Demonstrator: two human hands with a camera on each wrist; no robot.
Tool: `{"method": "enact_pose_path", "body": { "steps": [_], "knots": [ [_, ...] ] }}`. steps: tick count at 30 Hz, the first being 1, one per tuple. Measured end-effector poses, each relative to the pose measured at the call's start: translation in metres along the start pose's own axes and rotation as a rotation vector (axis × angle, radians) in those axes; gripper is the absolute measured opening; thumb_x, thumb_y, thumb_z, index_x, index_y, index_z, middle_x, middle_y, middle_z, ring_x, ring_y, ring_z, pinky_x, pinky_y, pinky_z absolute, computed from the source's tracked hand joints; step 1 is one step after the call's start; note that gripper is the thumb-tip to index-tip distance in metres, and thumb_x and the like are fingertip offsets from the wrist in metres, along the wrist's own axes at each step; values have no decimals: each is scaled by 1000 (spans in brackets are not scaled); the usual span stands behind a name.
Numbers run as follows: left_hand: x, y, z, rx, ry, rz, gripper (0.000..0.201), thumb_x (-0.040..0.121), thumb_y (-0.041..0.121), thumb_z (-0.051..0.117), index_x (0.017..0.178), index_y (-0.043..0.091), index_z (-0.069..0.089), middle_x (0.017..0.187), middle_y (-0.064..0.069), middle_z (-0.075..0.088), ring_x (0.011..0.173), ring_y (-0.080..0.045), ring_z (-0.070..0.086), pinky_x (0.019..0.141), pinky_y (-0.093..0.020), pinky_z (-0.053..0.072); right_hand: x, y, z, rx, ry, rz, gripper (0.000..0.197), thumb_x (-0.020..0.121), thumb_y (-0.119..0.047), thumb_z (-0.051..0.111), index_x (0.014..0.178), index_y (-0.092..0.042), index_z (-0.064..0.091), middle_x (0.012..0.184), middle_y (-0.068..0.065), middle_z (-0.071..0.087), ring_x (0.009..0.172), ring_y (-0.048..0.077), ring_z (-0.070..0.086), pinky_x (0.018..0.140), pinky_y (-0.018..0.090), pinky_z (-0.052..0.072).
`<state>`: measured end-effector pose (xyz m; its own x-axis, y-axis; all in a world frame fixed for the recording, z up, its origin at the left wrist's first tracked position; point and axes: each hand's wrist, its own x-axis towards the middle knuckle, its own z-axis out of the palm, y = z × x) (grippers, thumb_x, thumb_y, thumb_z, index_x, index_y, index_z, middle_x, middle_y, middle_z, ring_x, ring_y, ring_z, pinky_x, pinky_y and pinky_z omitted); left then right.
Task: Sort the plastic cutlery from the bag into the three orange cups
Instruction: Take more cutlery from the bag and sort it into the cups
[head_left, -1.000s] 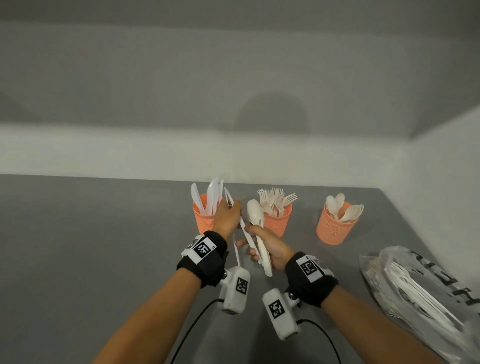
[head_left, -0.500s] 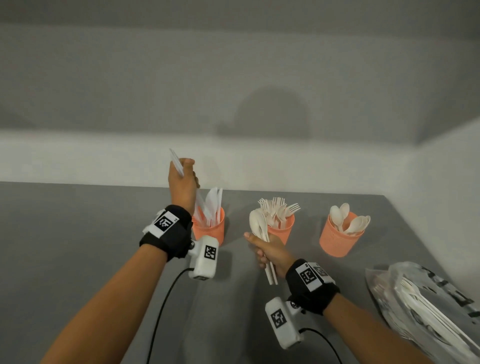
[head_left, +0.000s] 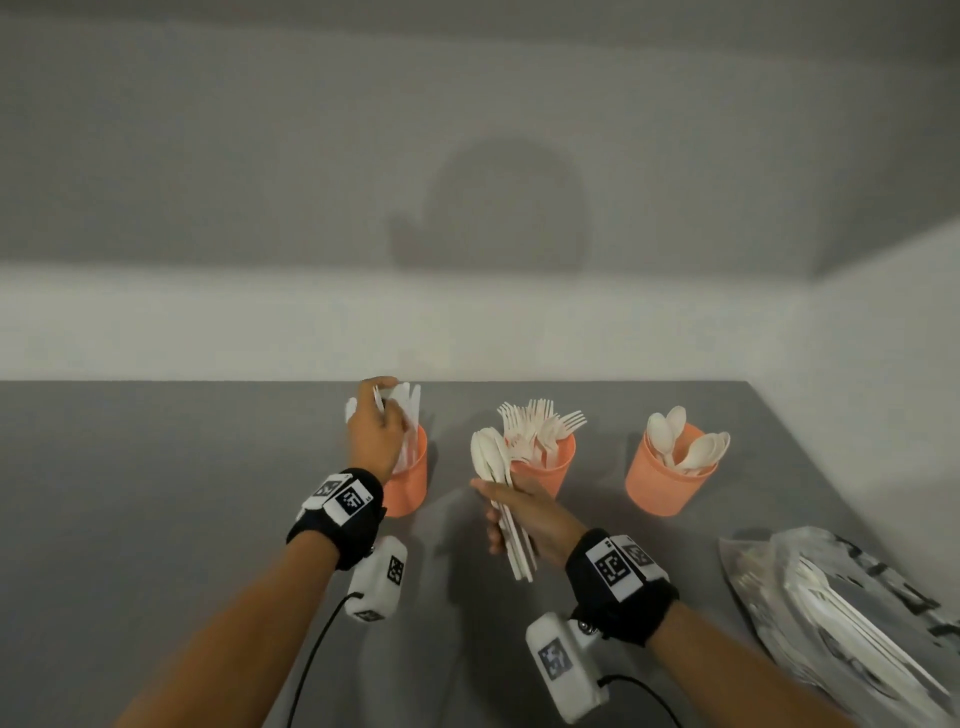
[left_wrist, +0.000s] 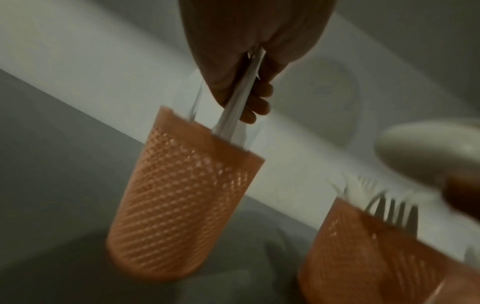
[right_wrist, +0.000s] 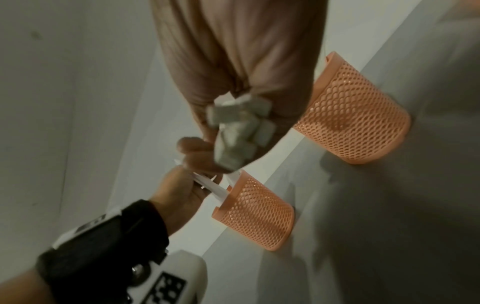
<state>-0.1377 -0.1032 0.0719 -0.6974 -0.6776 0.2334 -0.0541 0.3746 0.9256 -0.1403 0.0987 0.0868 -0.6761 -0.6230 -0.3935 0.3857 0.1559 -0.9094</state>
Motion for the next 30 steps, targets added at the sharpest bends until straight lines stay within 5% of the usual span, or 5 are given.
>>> {"method": "enact_pose_path", "body": {
  "steps": [12,15,19,24,30],
  "knots": [
    [-18,23,-2,233,84,398,29,92,22,41,106,9,63,108,-1,59,109,-22,52,100,-44,40,3,5,5,-1,93,-72,33,94,-30,51,120,-9,53,49,-3,43,35,6,37,36,17,33],
    [-41,53,-1,-184,-65,96,21,93,20,52,113,15,55,96,10,59,99,-12,57,96,-33,43,0,4,7,103,34,-52,23,95,-36,46,102,-20,60,41,-8,33,35,5,35,38,18,34],
    [-68,57,5,-458,-510,-390,59,75,42,68,121,11,48,111,-12,61,102,-23,60,86,-34,51,-10,-1,12,118,-139,-15,21,95,-35,45,90,-17,55,37,-8,30,31,3,30,34,14,28],
    [-86,59,12,-467,-567,-390,21,87,30,61,80,11,61,86,-18,67,87,-31,65,69,-31,53,-20,0,11,4,-213,21,26,96,-40,41,92,-16,52,48,-6,47,31,3,34,37,15,37],
    [-88,64,21,-276,-534,-285,35,86,40,61,85,5,60,86,-32,63,55,-24,55,52,-29,44,-29,6,2,-8,-107,26,33,97,-45,35,94,-17,52,45,-5,44,36,7,42,48,22,44]
  ]
}}
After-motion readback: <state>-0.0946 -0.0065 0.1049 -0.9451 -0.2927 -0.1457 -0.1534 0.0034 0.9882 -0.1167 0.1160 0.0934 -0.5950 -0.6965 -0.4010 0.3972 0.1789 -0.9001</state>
